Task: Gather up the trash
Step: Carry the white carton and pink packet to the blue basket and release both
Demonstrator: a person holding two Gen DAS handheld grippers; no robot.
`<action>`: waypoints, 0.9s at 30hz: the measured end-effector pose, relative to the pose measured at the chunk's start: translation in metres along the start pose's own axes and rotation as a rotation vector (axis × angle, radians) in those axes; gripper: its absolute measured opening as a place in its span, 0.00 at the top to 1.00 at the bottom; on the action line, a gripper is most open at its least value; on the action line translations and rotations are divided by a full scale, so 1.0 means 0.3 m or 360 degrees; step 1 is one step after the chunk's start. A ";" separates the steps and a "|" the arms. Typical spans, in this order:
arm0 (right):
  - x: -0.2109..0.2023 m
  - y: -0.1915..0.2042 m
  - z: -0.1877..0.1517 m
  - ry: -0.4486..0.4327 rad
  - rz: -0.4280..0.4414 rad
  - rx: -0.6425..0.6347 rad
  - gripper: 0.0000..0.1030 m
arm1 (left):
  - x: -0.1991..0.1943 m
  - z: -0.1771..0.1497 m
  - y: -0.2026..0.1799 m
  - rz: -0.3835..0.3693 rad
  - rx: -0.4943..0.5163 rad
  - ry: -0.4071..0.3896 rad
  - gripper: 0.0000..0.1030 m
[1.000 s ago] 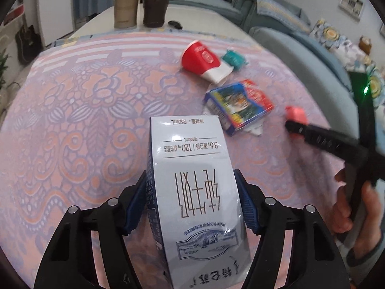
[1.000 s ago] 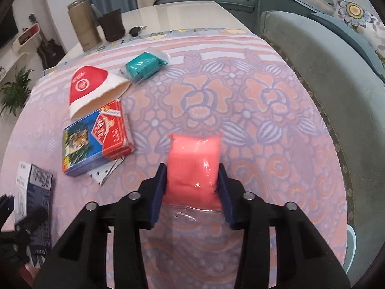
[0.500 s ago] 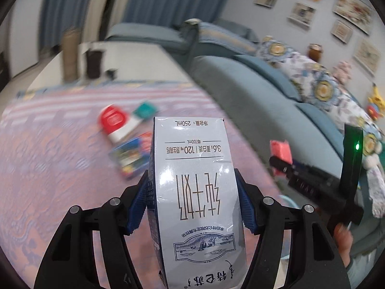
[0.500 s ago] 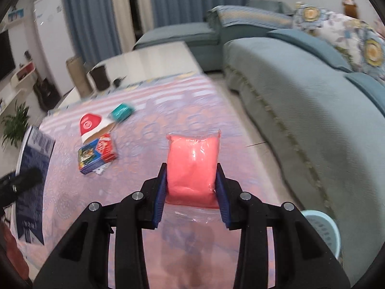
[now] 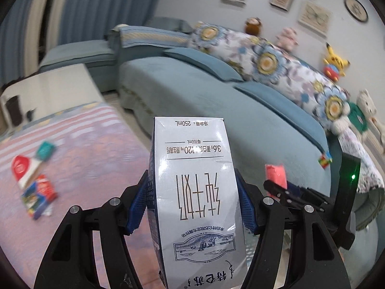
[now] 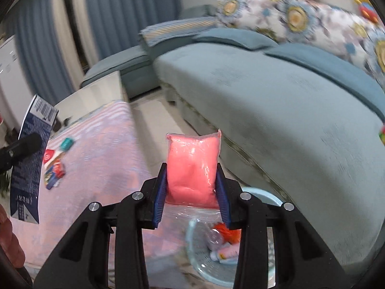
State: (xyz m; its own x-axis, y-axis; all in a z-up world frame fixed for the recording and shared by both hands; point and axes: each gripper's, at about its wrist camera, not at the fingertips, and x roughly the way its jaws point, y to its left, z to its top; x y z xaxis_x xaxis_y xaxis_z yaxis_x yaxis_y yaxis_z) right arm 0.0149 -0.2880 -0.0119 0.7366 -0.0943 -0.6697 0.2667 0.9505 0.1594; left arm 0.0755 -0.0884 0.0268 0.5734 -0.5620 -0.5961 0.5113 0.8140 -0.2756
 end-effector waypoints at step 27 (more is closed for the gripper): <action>0.234 -0.464 -0.299 0.0387 -0.0188 0.0456 0.65 | 0.547 -0.142 -0.262 -0.0208 0.0131 0.0502 0.33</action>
State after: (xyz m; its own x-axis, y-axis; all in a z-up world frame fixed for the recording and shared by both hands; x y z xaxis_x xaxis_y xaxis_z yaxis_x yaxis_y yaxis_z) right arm -0.0263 -0.4005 -0.1461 0.5311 -0.0928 -0.8422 0.5287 0.8130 0.2439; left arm 0.1020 -0.2384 -0.0815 0.2801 -0.5773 -0.7670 0.6249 0.7162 -0.3108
